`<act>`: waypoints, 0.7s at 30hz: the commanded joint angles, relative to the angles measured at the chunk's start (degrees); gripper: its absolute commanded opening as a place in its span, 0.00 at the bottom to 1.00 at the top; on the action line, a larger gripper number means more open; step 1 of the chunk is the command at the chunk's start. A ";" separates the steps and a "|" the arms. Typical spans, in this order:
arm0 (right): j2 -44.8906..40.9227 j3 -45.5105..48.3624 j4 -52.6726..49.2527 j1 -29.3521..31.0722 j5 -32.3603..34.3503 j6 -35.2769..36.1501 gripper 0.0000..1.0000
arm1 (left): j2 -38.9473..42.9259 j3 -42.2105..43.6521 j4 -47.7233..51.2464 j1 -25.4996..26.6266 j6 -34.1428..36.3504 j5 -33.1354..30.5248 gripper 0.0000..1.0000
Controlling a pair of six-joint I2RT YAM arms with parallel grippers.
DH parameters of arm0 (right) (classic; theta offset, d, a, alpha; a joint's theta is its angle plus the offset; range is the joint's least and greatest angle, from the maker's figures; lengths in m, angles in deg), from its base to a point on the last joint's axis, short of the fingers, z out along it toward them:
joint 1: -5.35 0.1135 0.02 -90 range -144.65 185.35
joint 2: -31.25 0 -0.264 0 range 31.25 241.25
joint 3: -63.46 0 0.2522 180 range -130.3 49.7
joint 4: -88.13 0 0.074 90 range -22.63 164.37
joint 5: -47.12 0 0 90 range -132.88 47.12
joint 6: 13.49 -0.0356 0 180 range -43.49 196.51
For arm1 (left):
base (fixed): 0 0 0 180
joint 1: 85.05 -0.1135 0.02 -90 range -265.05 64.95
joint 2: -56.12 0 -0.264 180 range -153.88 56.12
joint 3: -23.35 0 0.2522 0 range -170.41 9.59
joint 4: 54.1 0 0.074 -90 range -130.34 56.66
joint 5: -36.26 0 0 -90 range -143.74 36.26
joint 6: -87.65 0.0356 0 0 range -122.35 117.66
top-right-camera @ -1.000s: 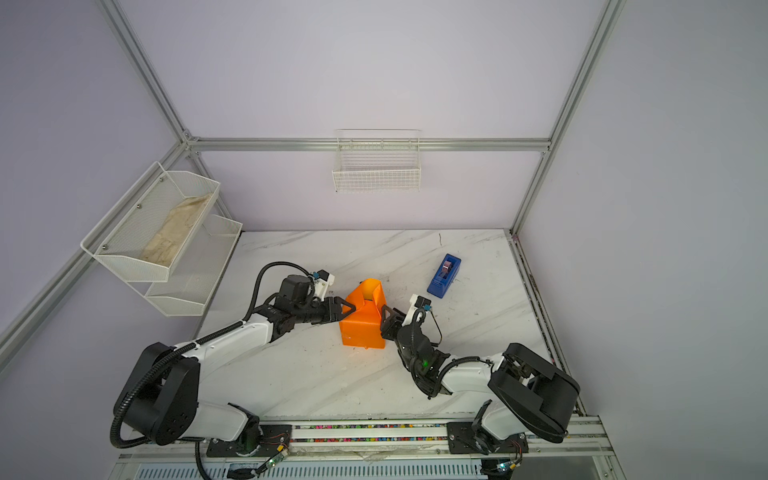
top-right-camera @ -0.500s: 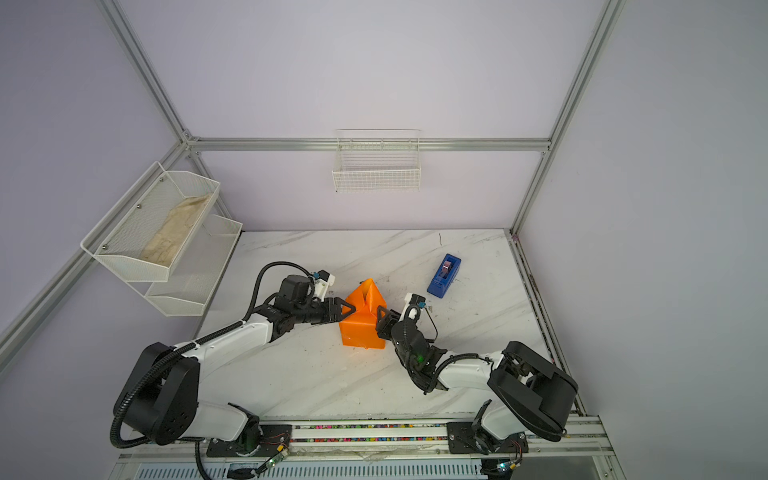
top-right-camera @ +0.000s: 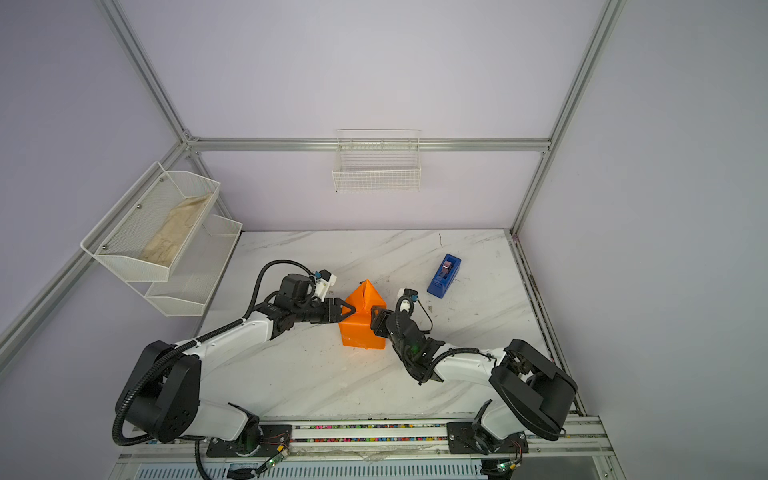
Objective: Wrap the gift box in paper
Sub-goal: 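Grasp the orange paper top edge with the right gripper beside the left gripper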
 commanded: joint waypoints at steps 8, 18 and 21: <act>0.63 -4.22 -9.59 -4.52 -16.55 4.81 0.64 | -4.76 0.72 16.58 0.96 6.60 -1.55 0.56; 3.22 -8.98 -11.01 -10.94 -31.45 13.99 0.64 | -6.96 -1.11 22.47 0.97 10.07 -3.02 0.56; 4.73 -10.07 -10.42 -12.01 -36.31 16.74 0.62 | -7.84 -2.16 24.56 0.99 11.31 -3.74 0.56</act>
